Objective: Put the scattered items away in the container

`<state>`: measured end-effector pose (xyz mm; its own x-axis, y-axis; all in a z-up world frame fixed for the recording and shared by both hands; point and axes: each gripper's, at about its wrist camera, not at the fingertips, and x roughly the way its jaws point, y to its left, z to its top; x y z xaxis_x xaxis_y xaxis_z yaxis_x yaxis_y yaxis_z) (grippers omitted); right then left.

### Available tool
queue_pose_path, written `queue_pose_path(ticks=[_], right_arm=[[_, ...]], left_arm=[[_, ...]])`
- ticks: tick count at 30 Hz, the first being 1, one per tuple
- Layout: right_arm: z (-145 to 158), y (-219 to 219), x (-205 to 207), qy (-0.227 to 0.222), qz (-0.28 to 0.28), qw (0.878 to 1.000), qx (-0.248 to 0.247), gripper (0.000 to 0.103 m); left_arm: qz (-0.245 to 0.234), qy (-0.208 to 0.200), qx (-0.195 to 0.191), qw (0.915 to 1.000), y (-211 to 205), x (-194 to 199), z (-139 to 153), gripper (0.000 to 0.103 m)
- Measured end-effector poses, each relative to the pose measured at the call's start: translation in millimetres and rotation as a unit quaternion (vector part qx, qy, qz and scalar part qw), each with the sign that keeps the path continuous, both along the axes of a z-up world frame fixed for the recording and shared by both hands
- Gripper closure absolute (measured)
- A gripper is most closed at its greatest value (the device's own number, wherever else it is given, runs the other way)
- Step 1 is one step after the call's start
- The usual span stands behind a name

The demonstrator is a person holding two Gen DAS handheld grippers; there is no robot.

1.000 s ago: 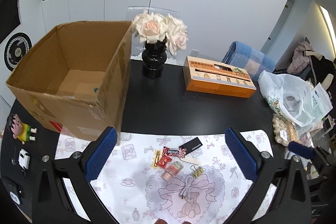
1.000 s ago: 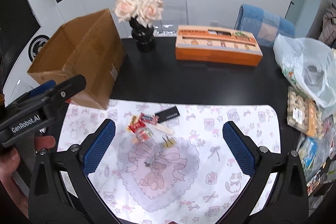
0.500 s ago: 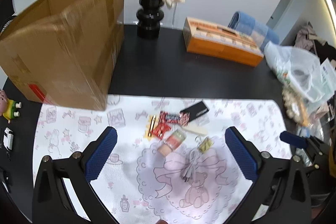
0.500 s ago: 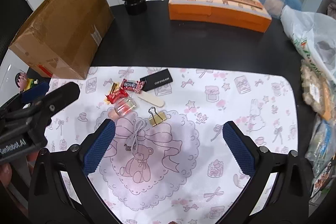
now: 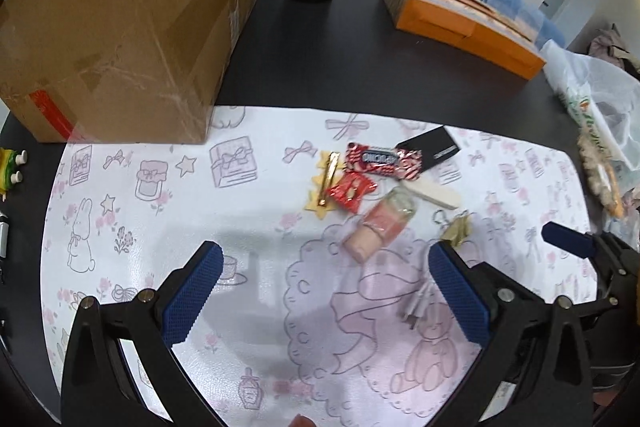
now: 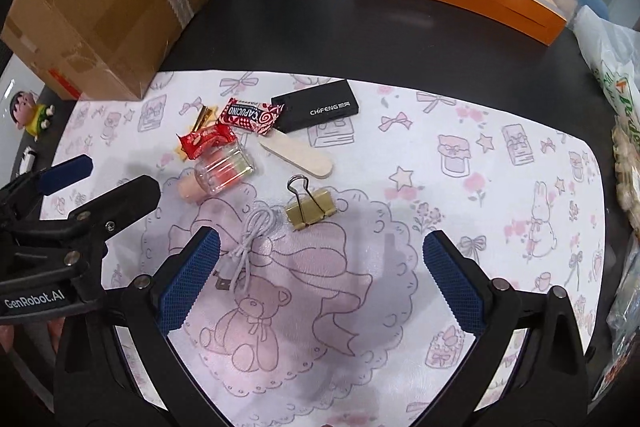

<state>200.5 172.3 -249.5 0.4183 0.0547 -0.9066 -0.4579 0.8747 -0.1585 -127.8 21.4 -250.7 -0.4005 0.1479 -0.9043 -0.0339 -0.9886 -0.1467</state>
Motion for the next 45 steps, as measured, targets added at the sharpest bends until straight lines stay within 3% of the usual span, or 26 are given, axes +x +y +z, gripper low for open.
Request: queue_pose_path(ticks=[6,16,20,23,26,27,33,37,38,39,41,42,43,45], right_arm=[[-10,-1,10,0.013,-0.001,1.0,0.005,0.027],[-21,7,21,0.013,0.011,1.0,-0.005,0.033],[-26,9,21,0.012,0.017,1.0,-0.018,0.068],[-23,7,20,0.012,0.017,1.0,-0.019,0.077],[-20,1,20,0.016,0.007,1.0,-0.018,0.08],[-18,-1,20,0.016,0.002,1.0,-0.02,0.092],[-11,-18,24,0.022,-0.027,0.999,-0.022,0.091],[-3,-28,26,0.023,-0.043,0.999,-0.015,0.091],[0,-29,26,0.024,-0.045,0.999,-0.011,0.091],[2,-30,26,0.025,-0.047,0.999,-0.008,0.091],[7,-31,26,0.025,-0.047,0.999,-0.003,0.096],[9,-31,26,0.025,-0.046,0.999,-0.002,0.1],[9,-30,26,0.025,-0.045,0.999,0.0,0.1],[10,-29,26,0.025,-0.044,0.999,0.002,0.1]], left_arm=[[0.01,-0.026,-0.011,0.9995,-10,-3,-16,0.001],[-0.011,-0.05,-0.017,0.9986,3,8,-34,0.001],[-0.017,-0.054,-0.018,0.9982,7,11,-38,0.001],[-0.022,-0.054,-0.017,0.9982,12,12,-39,0.001],[-0.032,-0.053,-0.01,0.998,21,12,-39,0.001],[-0.038,-0.052,-0.01,0.9979,27,12,-39,0.001],[-0.076,-0.05,-0.016,0.9958,64,14,-43,0.001],[-0.09,-0.052,-0.041,0.9937,81,14,-51,0.003],[-0.09,-0.046,-0.054,0.9934,83,15,-51,0.006],[-0.088,-0.038,-0.067,0.9932,84,16,-50,0.019],[-0.092,-0.023,-0.073,0.9929,85,17,-44,0.051],[-0.093,-0.02,-0.072,0.9929,85,17,-41,0.08],[-0.091,-0.025,-0.07,0.9931,84,16,-41,0.09],[-0.089,-0.035,-0.054,0.9939,79,13,-41,0.09]])
